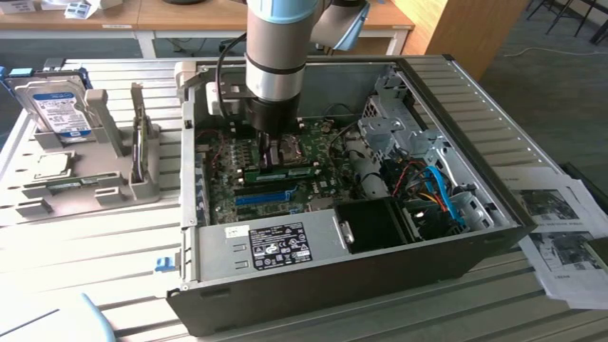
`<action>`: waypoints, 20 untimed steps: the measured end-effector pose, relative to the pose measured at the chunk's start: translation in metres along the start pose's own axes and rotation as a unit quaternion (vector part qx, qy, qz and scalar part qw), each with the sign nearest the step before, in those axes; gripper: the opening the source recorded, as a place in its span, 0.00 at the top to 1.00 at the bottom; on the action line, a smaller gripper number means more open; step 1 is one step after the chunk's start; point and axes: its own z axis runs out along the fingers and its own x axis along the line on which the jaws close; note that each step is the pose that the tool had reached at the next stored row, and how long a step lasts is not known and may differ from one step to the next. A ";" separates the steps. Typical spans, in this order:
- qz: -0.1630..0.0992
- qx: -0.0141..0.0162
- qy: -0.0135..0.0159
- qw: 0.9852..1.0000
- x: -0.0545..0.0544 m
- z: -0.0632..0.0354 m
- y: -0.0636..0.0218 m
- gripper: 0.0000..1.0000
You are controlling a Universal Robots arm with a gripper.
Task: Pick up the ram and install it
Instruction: 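Press down the ram until it locks into place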
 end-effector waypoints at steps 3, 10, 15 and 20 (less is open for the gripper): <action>0.000 0.000 0.000 1.000 0.000 0.0004 0.0001 0.91; 0.000 0.000 0.000 1.000 0.000 0.0012 0.0002 0.91; 0.000 0.000 0.000 1.000 0.000 0.0019 0.0003 0.91; 0.000 0.000 0.000 1.000 0.000 0.0028 0.0003 0.91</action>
